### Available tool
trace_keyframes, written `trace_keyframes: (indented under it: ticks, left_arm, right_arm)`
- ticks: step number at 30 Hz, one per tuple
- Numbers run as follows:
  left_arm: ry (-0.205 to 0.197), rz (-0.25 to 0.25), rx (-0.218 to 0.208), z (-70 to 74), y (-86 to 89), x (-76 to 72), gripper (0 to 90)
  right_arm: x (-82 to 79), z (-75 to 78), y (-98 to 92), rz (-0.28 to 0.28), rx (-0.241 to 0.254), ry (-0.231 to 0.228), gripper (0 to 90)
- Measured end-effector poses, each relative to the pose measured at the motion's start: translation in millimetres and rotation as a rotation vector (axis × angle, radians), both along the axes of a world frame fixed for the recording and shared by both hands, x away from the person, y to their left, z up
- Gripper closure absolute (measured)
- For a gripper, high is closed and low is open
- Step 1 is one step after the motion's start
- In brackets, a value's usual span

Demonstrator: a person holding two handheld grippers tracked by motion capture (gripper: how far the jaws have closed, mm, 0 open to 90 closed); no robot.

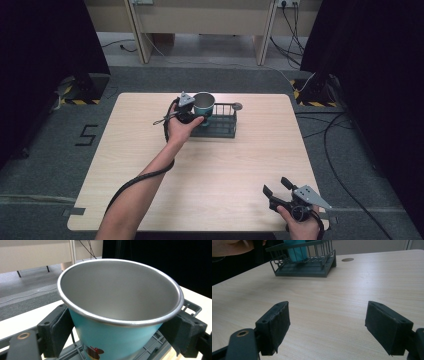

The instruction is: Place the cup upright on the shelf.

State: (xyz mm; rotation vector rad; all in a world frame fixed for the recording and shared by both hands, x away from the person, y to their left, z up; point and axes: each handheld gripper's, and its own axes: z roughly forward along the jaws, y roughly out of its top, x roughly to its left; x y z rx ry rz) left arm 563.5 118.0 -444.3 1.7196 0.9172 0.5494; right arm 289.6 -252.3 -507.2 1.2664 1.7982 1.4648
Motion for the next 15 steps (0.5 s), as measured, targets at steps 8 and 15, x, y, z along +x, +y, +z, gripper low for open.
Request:
trace_keyframes:
  ticks: [8,15]
  left_arm:
    - [0.005,0.0,-0.003,-0.2,1.1,0.0,14.4]
    - [0.02,0.004,-0.01,0.0,2.6,-1.8,14.1]
  right_arm:
    - [0.0,0.0,0.1,0.0,-0.001,0.001,20.6]
    - [-0.1,0.1,0.7,0.001,0.002,0.005,20.5]
